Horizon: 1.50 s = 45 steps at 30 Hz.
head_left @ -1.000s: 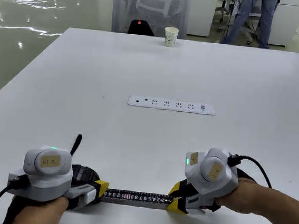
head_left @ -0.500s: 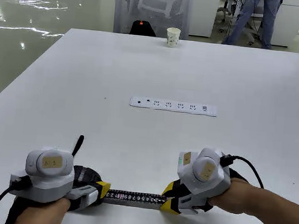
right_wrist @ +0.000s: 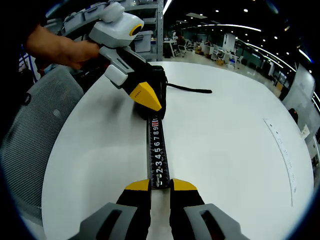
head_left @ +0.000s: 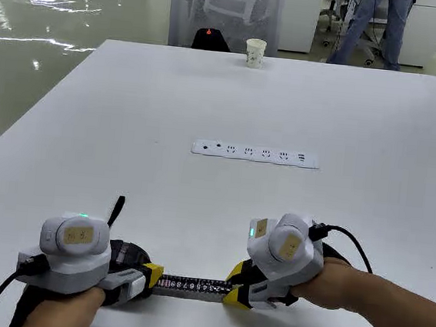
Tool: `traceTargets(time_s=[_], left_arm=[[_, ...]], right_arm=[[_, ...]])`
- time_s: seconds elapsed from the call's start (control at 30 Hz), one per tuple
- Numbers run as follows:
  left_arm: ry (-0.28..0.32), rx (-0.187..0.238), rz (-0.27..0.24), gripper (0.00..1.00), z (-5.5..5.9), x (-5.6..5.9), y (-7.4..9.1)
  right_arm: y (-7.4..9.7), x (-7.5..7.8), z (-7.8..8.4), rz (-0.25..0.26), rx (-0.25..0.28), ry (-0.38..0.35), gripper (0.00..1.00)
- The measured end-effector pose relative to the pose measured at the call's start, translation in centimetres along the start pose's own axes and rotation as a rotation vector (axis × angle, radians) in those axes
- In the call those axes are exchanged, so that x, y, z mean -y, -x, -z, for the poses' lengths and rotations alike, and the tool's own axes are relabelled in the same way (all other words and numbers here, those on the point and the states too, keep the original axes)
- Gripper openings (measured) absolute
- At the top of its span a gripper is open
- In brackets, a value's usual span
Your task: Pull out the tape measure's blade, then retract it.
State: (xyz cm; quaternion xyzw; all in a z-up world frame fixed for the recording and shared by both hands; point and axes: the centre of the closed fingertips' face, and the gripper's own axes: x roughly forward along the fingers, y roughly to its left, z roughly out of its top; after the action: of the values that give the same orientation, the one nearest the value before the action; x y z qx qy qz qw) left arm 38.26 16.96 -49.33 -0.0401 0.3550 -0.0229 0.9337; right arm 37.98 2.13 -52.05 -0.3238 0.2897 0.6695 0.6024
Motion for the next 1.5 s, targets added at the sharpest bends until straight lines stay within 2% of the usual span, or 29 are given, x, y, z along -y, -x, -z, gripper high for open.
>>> traceTargets(time_s=[1.5], left_arm=[[0.02,0.002,0.006,0.62,-0.1,-0.1,0.0]], right_arm=[[-3.4,-0.3,-4.3,-0.019,0.053,0.01,0.1]])
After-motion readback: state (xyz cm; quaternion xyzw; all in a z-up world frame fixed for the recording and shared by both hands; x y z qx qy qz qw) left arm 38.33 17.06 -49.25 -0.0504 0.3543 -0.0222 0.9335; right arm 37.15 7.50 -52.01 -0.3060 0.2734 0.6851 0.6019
